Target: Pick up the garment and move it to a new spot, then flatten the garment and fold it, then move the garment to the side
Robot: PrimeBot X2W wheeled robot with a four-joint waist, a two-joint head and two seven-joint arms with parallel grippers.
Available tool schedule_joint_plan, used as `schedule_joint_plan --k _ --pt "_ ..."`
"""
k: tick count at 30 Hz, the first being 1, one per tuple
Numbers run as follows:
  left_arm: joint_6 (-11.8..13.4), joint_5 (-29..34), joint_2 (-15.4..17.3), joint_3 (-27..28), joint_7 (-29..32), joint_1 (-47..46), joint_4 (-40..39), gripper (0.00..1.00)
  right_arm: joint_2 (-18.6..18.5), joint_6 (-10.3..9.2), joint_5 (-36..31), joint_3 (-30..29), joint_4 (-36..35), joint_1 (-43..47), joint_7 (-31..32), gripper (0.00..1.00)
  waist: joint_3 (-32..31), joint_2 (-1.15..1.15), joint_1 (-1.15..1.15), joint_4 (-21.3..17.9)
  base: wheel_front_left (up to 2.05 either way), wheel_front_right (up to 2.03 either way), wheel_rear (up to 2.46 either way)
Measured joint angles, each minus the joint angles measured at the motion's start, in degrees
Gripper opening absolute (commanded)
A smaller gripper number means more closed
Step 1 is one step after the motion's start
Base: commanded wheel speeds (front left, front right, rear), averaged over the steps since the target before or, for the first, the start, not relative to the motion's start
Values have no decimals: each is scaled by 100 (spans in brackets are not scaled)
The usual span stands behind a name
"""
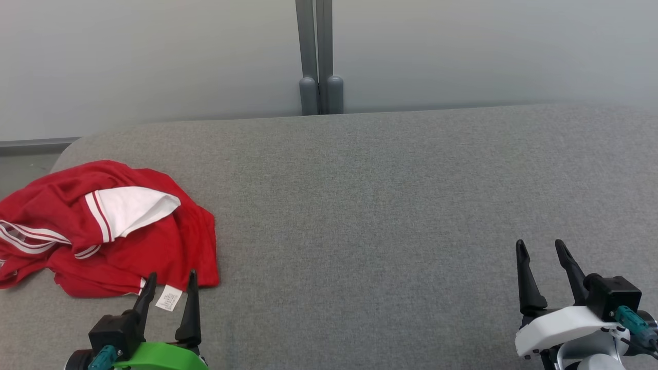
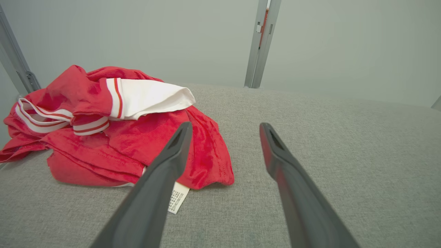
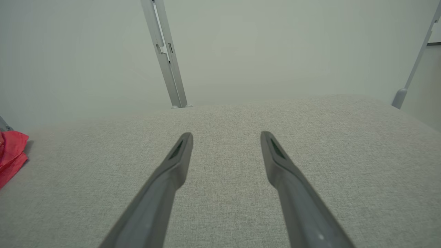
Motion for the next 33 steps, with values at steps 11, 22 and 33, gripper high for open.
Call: schedule_joint_plan --k 11,22,33 --pt "-65 392 -27 -40 -123 0 71 100 -1 0 -309 -54 97 23 -121 100 38 0 0 10 0 0 0" --pt "-81 870 -10 -118 -233 -4 107 100 -4 0 -754 -153 69 48 -230 100 60 0 0 38 0 0 0" --pt "-83 862 23 -77 -267 -1 245 100 -10 1 -637 111 14 197 -254 100 -2 0 0 752 0 0 0"
